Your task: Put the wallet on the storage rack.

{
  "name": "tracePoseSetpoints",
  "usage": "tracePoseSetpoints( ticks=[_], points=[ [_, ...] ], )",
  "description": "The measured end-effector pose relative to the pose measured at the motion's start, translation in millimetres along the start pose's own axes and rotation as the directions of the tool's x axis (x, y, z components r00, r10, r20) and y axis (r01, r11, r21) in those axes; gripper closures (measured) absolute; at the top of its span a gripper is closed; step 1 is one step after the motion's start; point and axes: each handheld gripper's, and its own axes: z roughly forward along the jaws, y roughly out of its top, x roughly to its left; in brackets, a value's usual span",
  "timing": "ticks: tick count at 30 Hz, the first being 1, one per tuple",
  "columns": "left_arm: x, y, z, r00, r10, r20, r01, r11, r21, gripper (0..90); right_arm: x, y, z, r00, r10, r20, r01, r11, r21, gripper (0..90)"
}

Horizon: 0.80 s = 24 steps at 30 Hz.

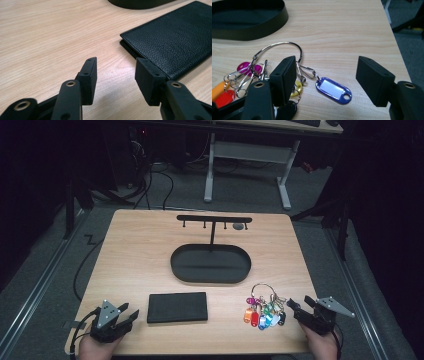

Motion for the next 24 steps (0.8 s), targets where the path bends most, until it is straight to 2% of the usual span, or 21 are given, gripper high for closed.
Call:
tracePoseSetpoints(
  ticks=[1,2,5,8,12,13,19,24],
  points=[
    [-1.7,1.0,0.8,0.9999,0.012,-0.006,-0.012,0.9999,0.006,53.4,1.6,-0.7,0.1,0.9997,-0.025,0.003,0.025,1.0,0.0,34.4],
    [-1.7,1.0,0.8,0.9999,0.012,-0.006,-0.012,0.9999,0.006,54.0,1.6,-0.7,0.1,0.9997,-0.025,0.003,0.025,1.0,0.0,34.4],
    [-4.5,4.2,5.0,0.9998,0.019,-0.006,-0.019,0.9997,0.012,56.2,3.6,-3.2,2.0,0.9977,-0.066,-0.013,0.066,0.998,0.018,34.2],
    [-5.6,4.6,9.4,0.9998,0.021,-0.006,-0.021,0.9992,0.032,58.3,3.6,-4.7,2.4,0.9973,-0.071,-0.018,0.071,0.997,0.007,33.7],
    [-7.2,3.3,11.1,0.9997,0.022,-0.006,-0.022,0.9983,0.053,61.3,3.6,-3.8,1.9,0.9982,-0.054,-0.025,0.054,0.998,0.008,33.7],
    [-7.8,3.1,10.3,0.9996,0.027,-0.003,-0.026,0.9981,0.056,65.9,4.2,-3.7,2.7,0.9983,-0.052,-0.027,0.052,0.999,0.005,33.7],
    [-7.0,2.5,12.3,0.9994,0.016,0.031,-0.018,0.9967,0.079,76.0,6.6,-3.3,7.9,0.9966,-0.074,-0.036,0.074,0.997,0.014,33.4],
    [-13.2,3.2,18.0,0.9966,0.052,0.065,-0.059,0.9921,0.111,87.7,8.2,-2.9,9.0,0.9954,-0.083,-0.046,0.084,0.996,0.013,33.5]
  ],
)
